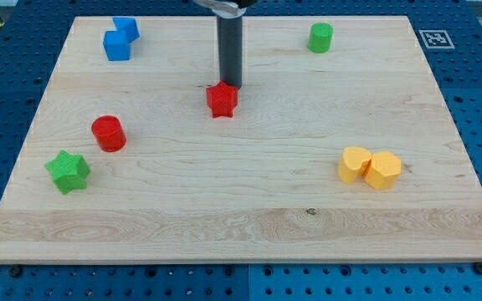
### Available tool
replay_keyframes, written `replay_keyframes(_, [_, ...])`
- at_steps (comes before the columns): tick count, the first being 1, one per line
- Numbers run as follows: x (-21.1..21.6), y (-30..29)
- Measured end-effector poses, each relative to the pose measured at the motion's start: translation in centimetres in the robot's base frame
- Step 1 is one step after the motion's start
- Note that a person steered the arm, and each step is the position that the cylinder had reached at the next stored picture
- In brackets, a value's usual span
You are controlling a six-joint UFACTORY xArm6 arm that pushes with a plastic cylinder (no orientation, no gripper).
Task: Push the red star to the right of the red circle
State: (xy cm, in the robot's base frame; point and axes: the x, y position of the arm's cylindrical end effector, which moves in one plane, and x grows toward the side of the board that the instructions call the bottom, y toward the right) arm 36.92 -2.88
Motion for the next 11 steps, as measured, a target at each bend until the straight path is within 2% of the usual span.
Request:
replay_keyframes(2, [3.7,-1.2])
replay_keyframes(3, [2.1,0.5])
replay_keyframes(4, [3.7,2.5])
replay_keyframes(5, [6.2,1.9])
replay_keyframes(9, [7.1,-8.9])
replay_keyframes(11, [7.2,-10.8])
